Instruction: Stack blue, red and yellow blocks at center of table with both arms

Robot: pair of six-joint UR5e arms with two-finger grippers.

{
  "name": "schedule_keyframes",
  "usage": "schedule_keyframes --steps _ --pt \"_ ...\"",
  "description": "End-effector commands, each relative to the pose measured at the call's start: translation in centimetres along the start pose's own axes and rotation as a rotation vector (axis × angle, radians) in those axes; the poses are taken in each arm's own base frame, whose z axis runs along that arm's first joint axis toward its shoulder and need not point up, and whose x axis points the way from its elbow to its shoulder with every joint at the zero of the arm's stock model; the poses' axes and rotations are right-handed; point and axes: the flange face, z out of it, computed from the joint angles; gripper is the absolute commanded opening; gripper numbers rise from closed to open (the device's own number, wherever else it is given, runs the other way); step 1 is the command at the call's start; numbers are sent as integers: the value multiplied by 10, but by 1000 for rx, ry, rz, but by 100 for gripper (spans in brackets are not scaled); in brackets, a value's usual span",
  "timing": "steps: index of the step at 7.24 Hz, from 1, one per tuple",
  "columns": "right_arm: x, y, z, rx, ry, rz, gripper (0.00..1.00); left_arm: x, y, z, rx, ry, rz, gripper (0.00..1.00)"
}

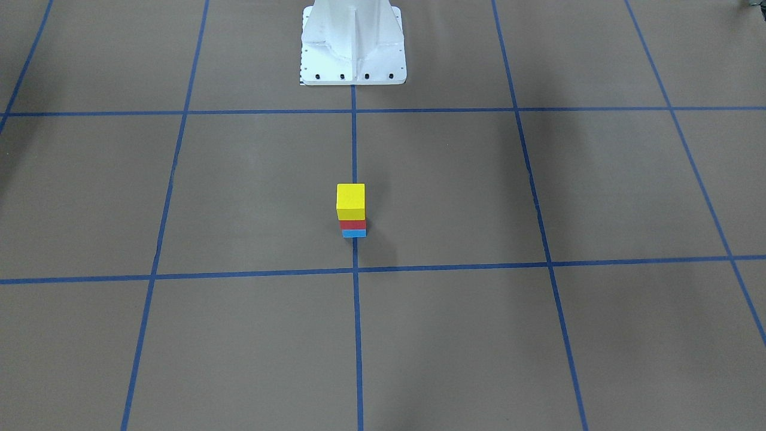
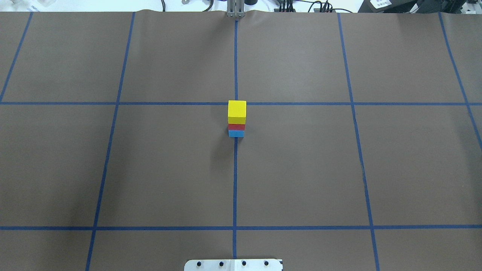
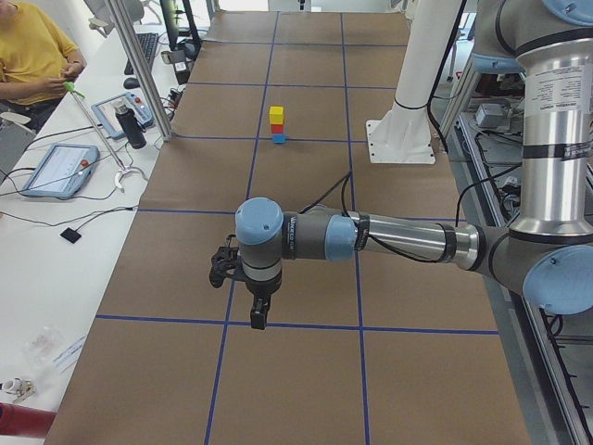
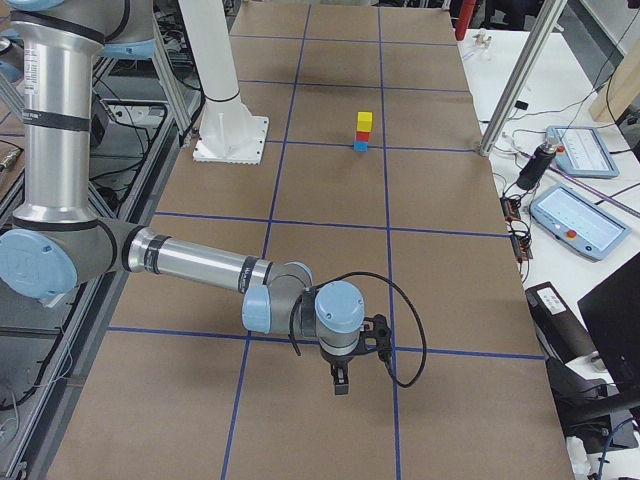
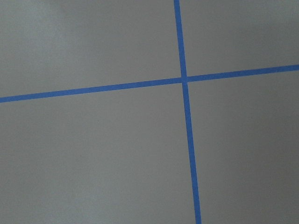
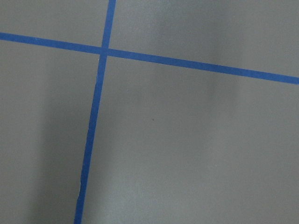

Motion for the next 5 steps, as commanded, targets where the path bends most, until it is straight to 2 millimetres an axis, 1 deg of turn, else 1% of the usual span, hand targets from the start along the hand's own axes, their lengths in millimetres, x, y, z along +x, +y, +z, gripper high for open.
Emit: schedule_keyframes --steps 1,2,3,4,5 --pt "-3 0 -3 7 -5 -14 100 0 0 0 0 0 -1 100" --pt "-2 6 0 0 -3 -8 100 0 0 0 1 2 0 100" --pt "-1 6 0 -1 3 -5 100 0 0 0 1 2 0 100" --pt "-3 6 -4 22 13 -30 100 0 0 0 1 2 0 100" --pt "5 18 1 19 61 -29 100 0 0 0 1 2 0 100"
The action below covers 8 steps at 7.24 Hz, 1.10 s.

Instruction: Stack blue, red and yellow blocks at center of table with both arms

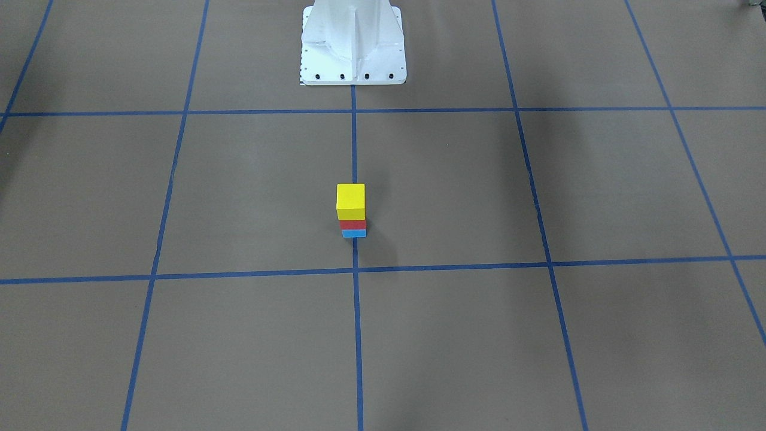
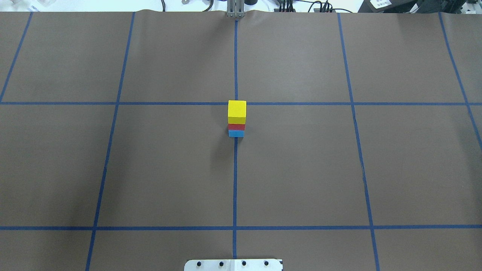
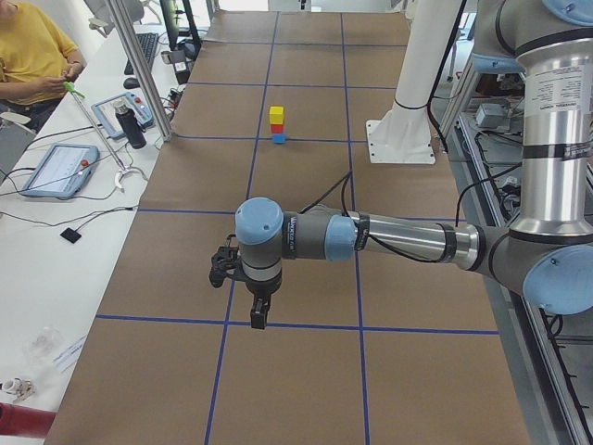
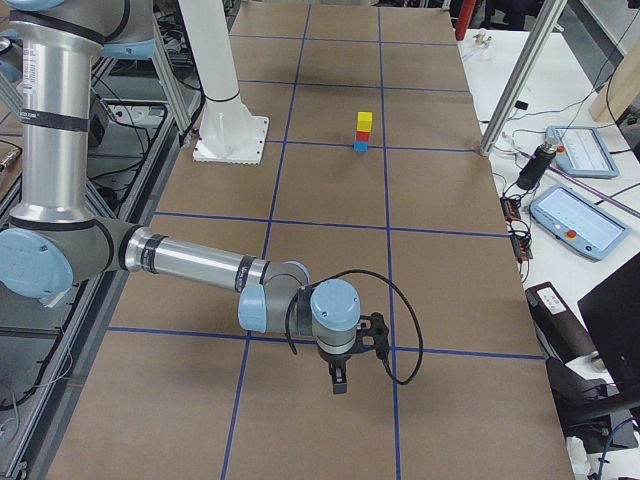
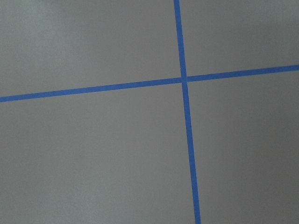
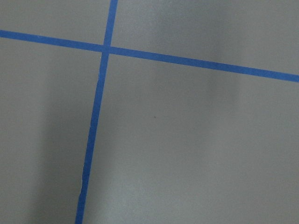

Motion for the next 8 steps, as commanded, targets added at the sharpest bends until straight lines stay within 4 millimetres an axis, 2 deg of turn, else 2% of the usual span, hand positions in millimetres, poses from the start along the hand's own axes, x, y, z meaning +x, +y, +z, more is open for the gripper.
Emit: schedule_keyframes --steps 1,4,5,6,8 --pt "2 7 -3 32 64 -30 100 1 0 -1 1 0 1 100" --pt "-5 -5 -12 55 58 -43 100 1 0 -1 1 0 1 100" --pt "-15 -10 -24 69 63 -56 100 0 0 0 0 0 0 100" --pt "-19 -12 -28 50 55 -39 100 0 0 0 0 0 0 100" --pt "-42 -13 -52 -1 36 9 100 0 0 0 0 0 0 100"
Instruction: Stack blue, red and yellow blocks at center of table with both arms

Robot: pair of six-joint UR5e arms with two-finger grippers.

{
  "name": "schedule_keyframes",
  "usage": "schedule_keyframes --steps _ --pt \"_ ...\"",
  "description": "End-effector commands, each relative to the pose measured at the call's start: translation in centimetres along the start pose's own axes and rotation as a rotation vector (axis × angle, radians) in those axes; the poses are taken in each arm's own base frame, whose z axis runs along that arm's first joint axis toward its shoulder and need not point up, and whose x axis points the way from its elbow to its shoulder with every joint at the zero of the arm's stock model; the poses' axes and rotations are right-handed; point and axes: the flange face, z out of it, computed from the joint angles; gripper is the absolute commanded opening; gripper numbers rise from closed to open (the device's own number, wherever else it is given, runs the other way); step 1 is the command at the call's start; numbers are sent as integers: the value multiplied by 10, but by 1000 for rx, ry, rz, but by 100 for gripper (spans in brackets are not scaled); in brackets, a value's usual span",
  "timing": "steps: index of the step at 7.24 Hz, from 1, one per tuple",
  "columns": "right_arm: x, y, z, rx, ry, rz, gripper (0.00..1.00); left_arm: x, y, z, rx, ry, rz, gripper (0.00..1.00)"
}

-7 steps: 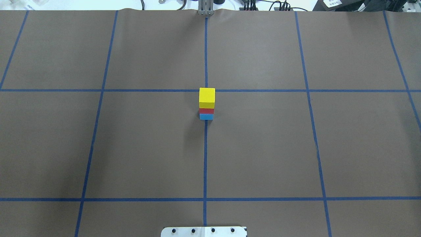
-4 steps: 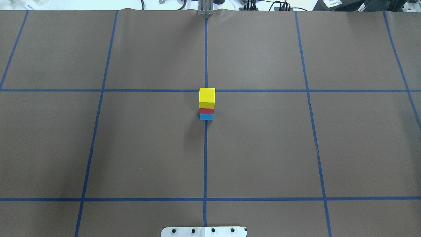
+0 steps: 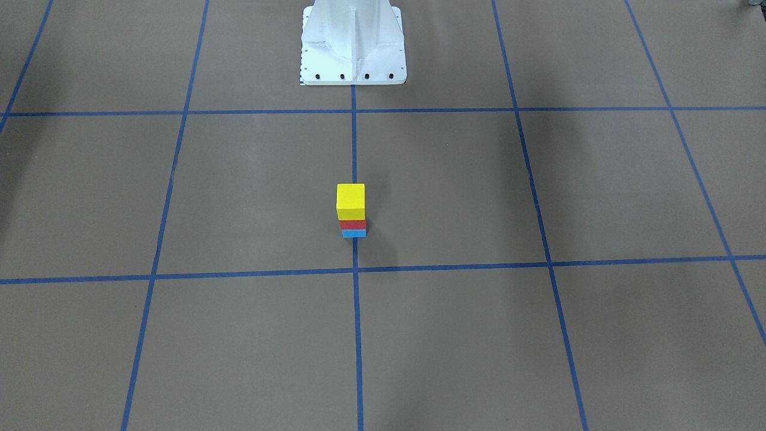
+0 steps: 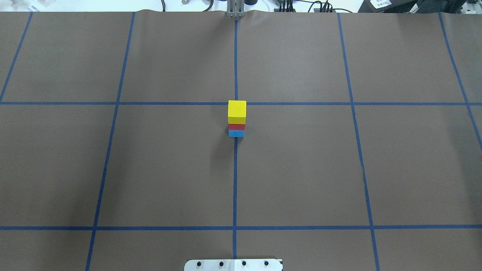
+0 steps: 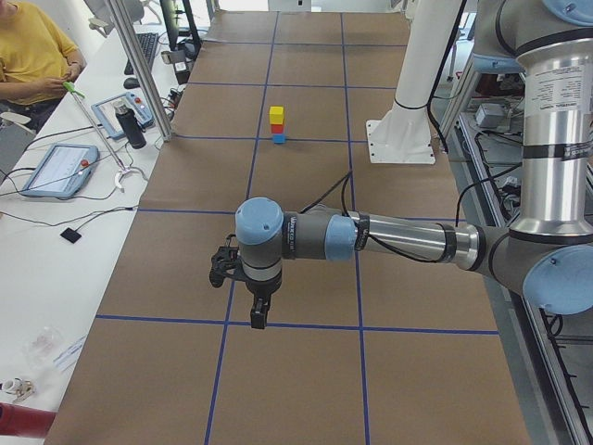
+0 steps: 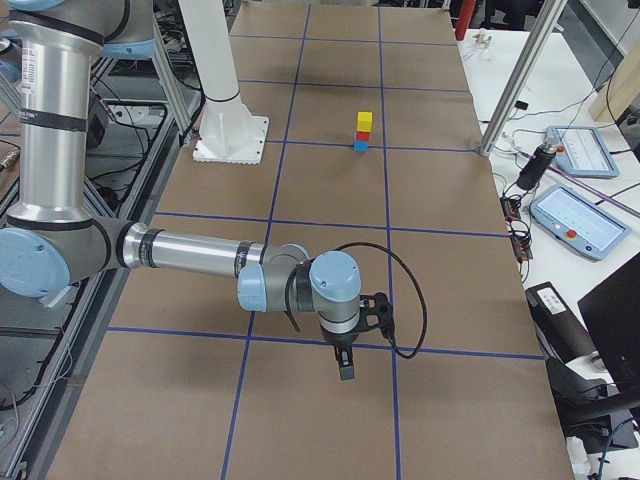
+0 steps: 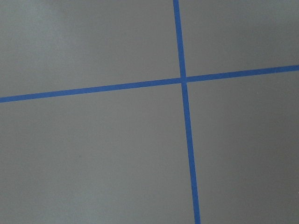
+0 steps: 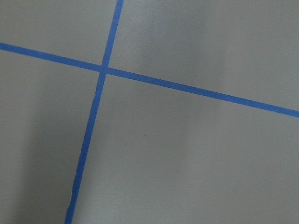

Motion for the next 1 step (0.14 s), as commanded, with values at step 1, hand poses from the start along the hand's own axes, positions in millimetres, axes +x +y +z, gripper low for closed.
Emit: schedule_keyframes --steps 1 --pt "-13 0 -13 -28 -31 30 100 0 0 0 0 0 0 100"
